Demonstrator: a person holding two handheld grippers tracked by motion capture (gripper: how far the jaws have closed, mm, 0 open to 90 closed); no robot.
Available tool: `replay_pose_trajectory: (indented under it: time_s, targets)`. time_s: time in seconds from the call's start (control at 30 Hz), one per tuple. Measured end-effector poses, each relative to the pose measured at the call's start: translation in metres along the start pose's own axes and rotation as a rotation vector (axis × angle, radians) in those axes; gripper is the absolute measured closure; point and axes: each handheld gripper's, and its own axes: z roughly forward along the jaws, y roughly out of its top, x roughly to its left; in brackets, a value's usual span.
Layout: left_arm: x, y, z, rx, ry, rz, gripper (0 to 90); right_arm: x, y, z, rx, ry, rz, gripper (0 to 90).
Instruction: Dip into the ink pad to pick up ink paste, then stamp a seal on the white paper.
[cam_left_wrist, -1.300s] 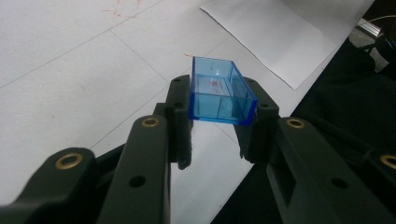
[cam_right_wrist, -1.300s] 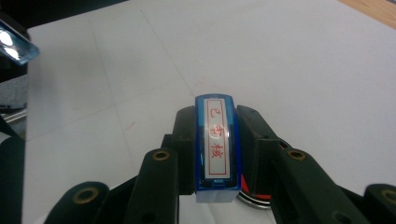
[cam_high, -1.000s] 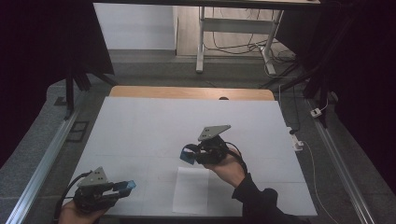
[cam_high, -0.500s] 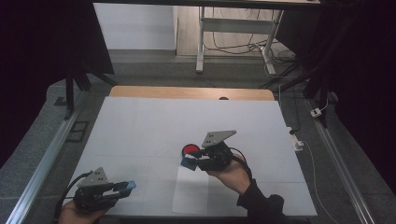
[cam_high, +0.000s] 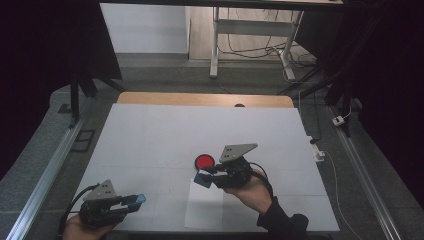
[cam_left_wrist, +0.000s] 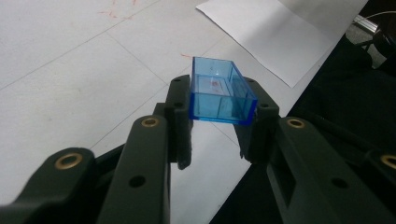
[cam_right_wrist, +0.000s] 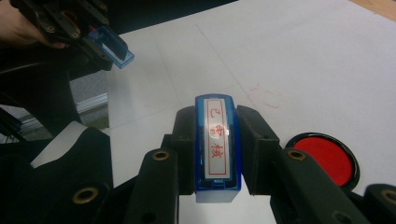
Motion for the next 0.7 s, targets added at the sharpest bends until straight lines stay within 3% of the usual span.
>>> replay_pose_trajectory:
  time_s: [0.47,0.7]
  targets:
    - [0.001,0.0,0.0,-0.004,-0.017,-0.005,68.2,0.003,-0.002,-0.008,-0.008,0.0,-0.006,69.7]
    - [0.0,0.002,0.001,-0.003,-0.023,0.012,68.3,0.004,-0.003,-0.011,-0.006,0.003,-0.012,69.8]
